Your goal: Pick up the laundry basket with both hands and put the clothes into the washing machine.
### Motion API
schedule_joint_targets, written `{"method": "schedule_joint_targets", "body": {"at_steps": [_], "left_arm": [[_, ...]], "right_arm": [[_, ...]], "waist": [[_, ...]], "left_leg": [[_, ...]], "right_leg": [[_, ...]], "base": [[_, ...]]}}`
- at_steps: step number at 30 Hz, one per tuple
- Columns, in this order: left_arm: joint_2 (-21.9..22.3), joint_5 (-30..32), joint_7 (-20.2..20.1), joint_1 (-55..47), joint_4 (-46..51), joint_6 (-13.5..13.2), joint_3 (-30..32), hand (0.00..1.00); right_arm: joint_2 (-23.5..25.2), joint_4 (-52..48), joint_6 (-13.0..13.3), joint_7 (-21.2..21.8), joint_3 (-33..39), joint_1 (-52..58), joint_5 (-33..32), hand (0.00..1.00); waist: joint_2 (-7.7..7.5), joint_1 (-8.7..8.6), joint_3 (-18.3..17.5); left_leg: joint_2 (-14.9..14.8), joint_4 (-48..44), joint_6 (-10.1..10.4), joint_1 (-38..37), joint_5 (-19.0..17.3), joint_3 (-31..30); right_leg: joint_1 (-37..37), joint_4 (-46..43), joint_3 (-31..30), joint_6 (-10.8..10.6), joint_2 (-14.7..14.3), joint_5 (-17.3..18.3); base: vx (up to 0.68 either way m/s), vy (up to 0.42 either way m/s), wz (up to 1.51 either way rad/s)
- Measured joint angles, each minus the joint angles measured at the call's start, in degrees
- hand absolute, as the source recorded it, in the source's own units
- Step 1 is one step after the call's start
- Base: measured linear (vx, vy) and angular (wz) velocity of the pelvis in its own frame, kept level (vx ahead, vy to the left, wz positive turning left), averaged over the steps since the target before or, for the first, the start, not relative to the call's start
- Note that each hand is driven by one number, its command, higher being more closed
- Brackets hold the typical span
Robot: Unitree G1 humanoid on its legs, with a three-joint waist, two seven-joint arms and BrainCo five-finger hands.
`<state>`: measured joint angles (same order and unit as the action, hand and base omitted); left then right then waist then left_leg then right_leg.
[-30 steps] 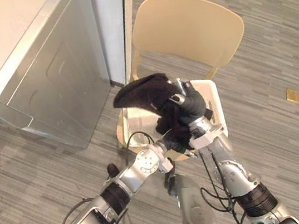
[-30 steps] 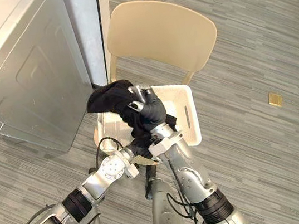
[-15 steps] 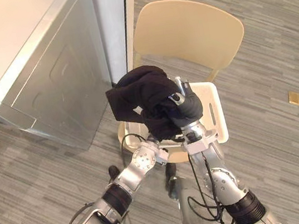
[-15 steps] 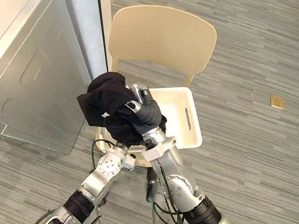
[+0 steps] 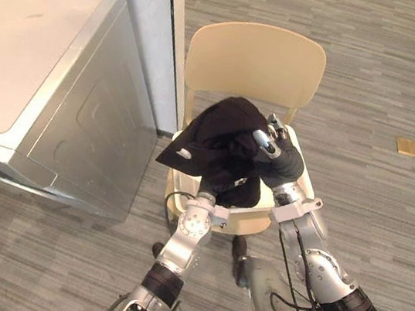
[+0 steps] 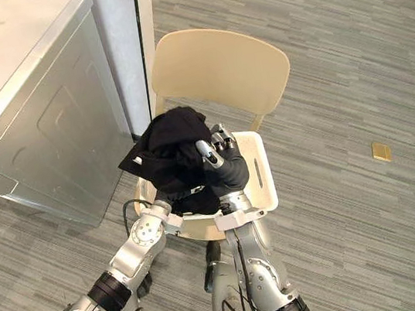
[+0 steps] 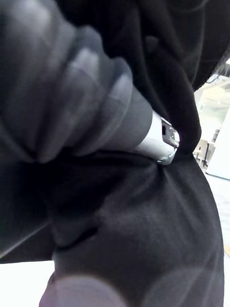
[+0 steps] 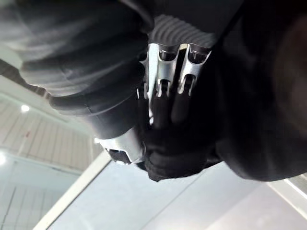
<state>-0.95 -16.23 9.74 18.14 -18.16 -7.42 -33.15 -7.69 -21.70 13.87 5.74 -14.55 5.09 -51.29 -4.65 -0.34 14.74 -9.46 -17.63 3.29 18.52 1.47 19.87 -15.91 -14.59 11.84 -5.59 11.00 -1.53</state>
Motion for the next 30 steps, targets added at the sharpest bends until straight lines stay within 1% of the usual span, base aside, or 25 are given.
{"method": "schedule_joint_targets", "body": {"at_steps": [1,3,5,7,8,10,11,12,13,14,15,16,17,18,20,22,24,25,26,27,28,29,30], "left_arm": [[0.00,-0.58,-0.05,-0.39,0.63,0.00,1.28,1.00],[0.00,-1.63,-0.10,-1.31,2.54,0.00,2.98,1.00],[0.00,-2.75,-0.17,-1.67,4.15,0.01,4.99,1.00],[0.01,-3.85,-0.22,-1.70,5.24,0.03,8.16,1.00],[-0.04,-3.98,-0.21,-1.76,5.72,0.03,9.20,1.00],[-0.24,-5.04,-0.18,-1.94,7.73,0.03,13.90,1.00],[-0.34,-5.04,-0.20,-2.08,8.51,0.04,15.07,1.00],[-0.59,-5.10,-0.19,-2.18,10.47,0.03,17.34,1.00],[-0.81,-5.11,-0.18,-2.18,11.53,0.00,18.34,1.00],[-1.13,-5.64,-0.19,-2.38,13.54,-0.06,20.19,1.00],[-1.31,-6.24,-0.23,-3.26,16.17,-0.06,22.37,1.00],[-1.28,-6.43,-0.28,-4.29,18.12,-0.10,23.64,1.00],[-1.23,-7.99,-0.69,-7.61,22.57,-0.23,26.18,1.00],[-1.19,-8.84,-1.17,-9.03,24.18,-0.27,27.04,1.00],[-0.64,-11.01,-2.50,-14.81,30.29,-0.75,29.37,1.00],[-0.51,-11.34,-3.08,-16.15,31.81,-0.82,29.99,1.00],[-0.16,-11.74,-3.49,-16.54,32.45,-0.82,30.27,1.00],[0.15,-11.75,-3.66,-17.25,33.40,-0.81,30.43,1.00],[0.29,-11.75,-3.70,-17.78,33.97,-0.82,30.58,1.00],[0.10,-11.74,-3.70,-18.73,34.62,-0.84,30.95,1.00],[-0.19,-11.74,-3.81,-18.99,35.10,-0.91,30.84,1.00],[0.33,-11.72,-3.97,-19.91,35.71,-1.31,30.34,1.00],[0.34,-11.71,-4.05,-20.25,35.73,-1.47,29.97,1.00]], "right_arm": [[-0.02,0.14,-0.55,-0.01,0.94,0.56,0.14,0.00],[-0.11,0.14,-0.71,-0.02,3.19,1.12,1.74,0.00],[-0.23,0.14,-1.33,-0.08,6.87,1.13,2.29,0.00],[-1.49,0.45,-1.67,-0.60,12.70,0.63,3.98,0.00],[-2.17,0.64,-1.67,-0.88,14.14,0.15,4.48,0.00],[-4.00,3.95,-1.64,-1.51,20.24,-3.44,4.52,0.00],[-4.38,4.91,-1.63,-1.63,21.72,-4.34,4.53,0.00],[-4.90,6.36,-1.53,-2.84,24.43,-6.18,4.51,0.00],[-5.21,7.12,-1.38,-3.30,25.47,-7.09,4.51,0.00],[-5.84,8.02,-1.26,-4.07,26.92,-8.23,4.51,0.00],[-6.69,8.32,-1.18,-5.04,27.25,-8.88,4.51,0.00],[-6.71,8.40,-1.16,-5.24,27.32,-9.24,4.62,0.00],[-6.43,9.15,-1.13,-6.09,27.31,-10.00,6.13,0.00],[-6.41,9.37,-1.13,-6.38,27.29,-10.12,6.84,0.00],[-6.21,9.44,-1.03,-7.29,27.06,-10.31,8.21,0.00],[-6.01,9.87,-1.03,-7.35,26.97,-10.33,8.95,0.00],[-5.23,11.42,-1.02,-7.57,26.96,-10.72,9.28,0.00],[-4.38,12.24,-1.05,-7.81,27.03,-11.05,10.76,0.00],[-3.88,12.28,-1.08,-7.86,27.08,-11.04,11.26,0.00],[-3.38,12.32,-1.07,-8.36,27.41,-10.96,11.98,0.00],[-3.34,12.51,-1.03,-8.52,28.92,-11.21,13.35,0.00],[-3.47,13.01,-1.01,-9.01,31.34,-11.29,14.25,0.00],[-3.41,13.24,-1.01,-9.34,32.47,-11.17,14.85,0.00]], "waist": [[-0.04,-0.02,-0.66],[0.25,-0.24,-1.98],[0.41,-0.37,-2.24],[0.77,-0.47,-3.81],[0.87,-0.50,-4.21],[1.06,-0.76,-5.47],[1.16,-0.74,-5.90],[1.52,-0.74,-6.27],[1.71,-0.76,-6.40],[2.29,-0.71,-6.92],[3.03,-0.64,-7.54],[3.40,-0.70,-7.75],[4.24,-0.54,-8.26],[4.65,-0.29,-8.51],[6.33,0.77,-9.82],[6.68,1.10,-10.04],[6.66,1.72,-10.03],[6.90,1.91,-9.92],[6.94,2.06,-9.86],[6.02,1.88,-9.82],[5.34,1.78,-9.56],[6.10,2.41,-9.83],[6.48,2.47,-10.05]], "left_leg": [[0.09,0.54,0.01,-0.74,0.00,0.34],[0.11,1.14,0.10,-1.13,0.05,0.45],[0.31,2.04,0.25,-2.65,0.15,0.62],[0.61,3.07,0.40,-3.87,0.25,0.65],[0.68,3.19,0.39,-4.14,0.25,0.70],[0.94,4.03,0.38,-5.97,0.21,1.19],[0.97,4.11,0.36,-6.25,0.15,1.29],[0.99,4.33,0.39,-7.00,0.08,1.36],[0.99,4.38,0.40,-7.32,0.07,1.36],[0.91,4.27,0.45,-7.70,-0.07,1.22],[0.69,3.56,0.74,-7.79,-0.44,0.90],[0.56,3.22,0.82,-8.05,-0.55,0.80],[0.05,2.15,1.09,-9.16,-1.08,0.63],[-0.29,1.57,0.95,-9.56,-1.41,0.51],[-1.55,-0.64,1.10,-9.44,-2.66,-1.26],[-1.84,-1.38,1.11,-8.61,-2.57,-3.40],[-2.17,-1.39,1.17,-7.53,-1.86,-5.48],[-3.04,-0.93,0.59,-6.32,-2.23,-5.35],[-4.02,-0.85,0.08,-6.32,-2.55,-3.91],[-5.23,-0.91,-4.61,-6.81,-5.44,1.08],[-7.27,-5.86,-7.72,-6.32,-8.13,5.70],[-12.75,-16.51,-9.57,-5.65,-11.12,11.85],[-14.96,-21.28,-10.16,-6.23,-12.31,14.21]], "right_leg": [[0.48,0.30,-0.07,0.00,-0.01,0.00],[1.05,1.40,-0.07,0.02,-0.24,-0.01],[2.52,2.30,-0.12,0.01,-0.30,-0.02],[4.00,3.85,-0.18,0.00,-0.44,-0.04],[4.26,4.10,-0.24,-0.09,-0.45,-0.11],[6.06,5.49,-0.47,-0.26,-0.51,-0.74],[6.32,5.78,-0.52,-0.27,-0.54,-0.92],[7.13,6.27,-0.55,-0.15,-0.68,-1.03],[7.49,6.41,-0.57,-0.11,-0.73,-1.08],[8.15,6.81,-0.52,0.02,-0.94,-1.24],[8.95,7.48,-0.36,0.16,-1.27,-1.46],[9.48,7.85,-0.30,0.27,-1.44,-1.77],[11.42,9.11,-0.25,0.51,-2.01,-2.45],[12.32,9.77,-0.19,0.46,-2.35,-2.59],[15.34,12.15,0.96,0.64,-3.73,-3.09],[16.99,13.10,3.05,0.90,-4.38,-3.33],[17.73,13.11,5.26,1.21,-5.13,-3.19],[17.48,11.80,6.90,2.08,-5.73,-2.46],[17.51,11.38,7.72,2.18,-6.01,-2.26],[18.24,11.95,8.50,2.46,-5.98,-1.26],[18.40,12.32,10.34,3.54,-5.03,-1.74],[18.69,11.25,13.02,3.71,-5.39,-1.97],[19.08,10.75,14.19,3.64,-5.49,-2.02]], "base": [[0.00,-0.009,-0.08],[0.02,-0.019,-0.05],[0.02,-0.012,-0.02],[0.04,-0.013,-0.02],[0.05,-0.009,-0.07],[0.05,-0.006,-0.09],[0.06,-0.009,-0.07],[0.04,-0.006,-0.05],[0.04,-0.010,-0.02],[0.05,-0.015,0.01],[0.07,-0.017,0.02],[0.08,-0.016,-0.02],[0.06,-0.011,-0.05],[0.08,-0.035,-0.05],[0.07,-0.050,0.17],[0.04,-0.039,0.44],[-0.01,-0.060,0.60],[-0.05,-0.062,0.63],[-0.05,-0.078,0.76],[-0.04,-0.057,0.82],[-0.07,-0.016,0.94],[-0.06,0.031,0.71],[-0.02,0.067,0.81]]}}
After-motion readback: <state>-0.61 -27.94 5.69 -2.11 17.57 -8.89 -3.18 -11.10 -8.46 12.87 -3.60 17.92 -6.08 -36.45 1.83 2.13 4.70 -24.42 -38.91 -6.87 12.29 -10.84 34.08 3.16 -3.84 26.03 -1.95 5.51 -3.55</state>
